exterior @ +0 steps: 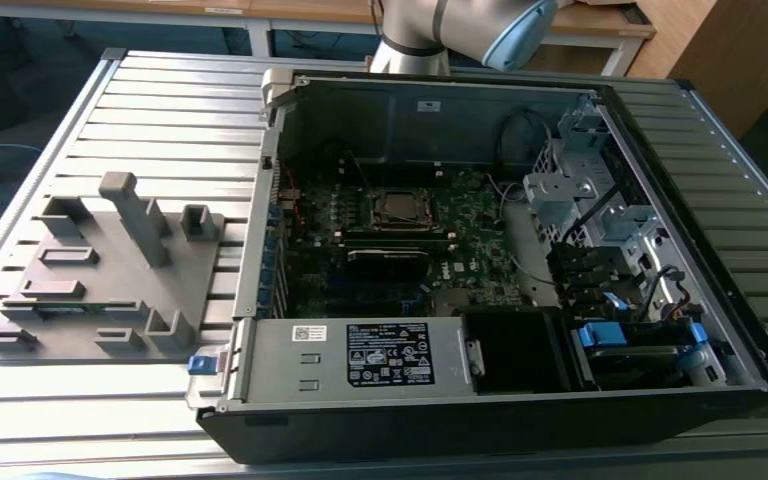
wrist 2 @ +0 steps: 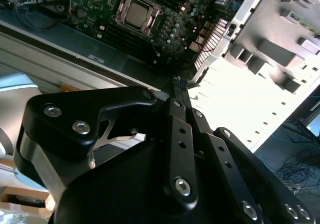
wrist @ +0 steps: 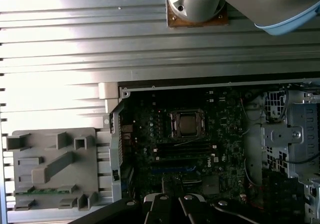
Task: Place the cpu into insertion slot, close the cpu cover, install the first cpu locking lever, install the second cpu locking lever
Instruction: 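Install the first cpu locking lever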
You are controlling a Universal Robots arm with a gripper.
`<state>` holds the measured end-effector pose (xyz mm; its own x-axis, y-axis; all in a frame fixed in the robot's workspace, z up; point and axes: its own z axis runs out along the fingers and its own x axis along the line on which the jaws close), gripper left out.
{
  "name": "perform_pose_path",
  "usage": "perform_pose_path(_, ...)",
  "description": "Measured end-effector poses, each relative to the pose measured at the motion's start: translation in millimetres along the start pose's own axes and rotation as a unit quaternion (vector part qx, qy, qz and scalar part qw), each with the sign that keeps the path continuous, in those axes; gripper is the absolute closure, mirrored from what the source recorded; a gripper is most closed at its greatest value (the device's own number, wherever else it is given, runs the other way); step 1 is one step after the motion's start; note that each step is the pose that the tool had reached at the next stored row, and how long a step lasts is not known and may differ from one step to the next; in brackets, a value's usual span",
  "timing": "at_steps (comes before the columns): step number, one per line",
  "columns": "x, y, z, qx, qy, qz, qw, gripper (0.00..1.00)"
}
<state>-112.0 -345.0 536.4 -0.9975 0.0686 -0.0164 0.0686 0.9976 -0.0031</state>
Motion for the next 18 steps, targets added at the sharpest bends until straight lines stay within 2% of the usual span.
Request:
perform_pose_path(6, 0.2, -0.1, 8.8, -0.0001, 0.0000, 0.000, 1.00000, 0.90)
perform_pose_path(8, 0.3, -0.1, 14.1, -0.0001, -0.0001, 0.000, 1.00000, 0.90)
perform_pose_path(18, 0.4, -0.2, 25.6, -0.0001, 0.0000, 0.000, 1.00000, 0.90)
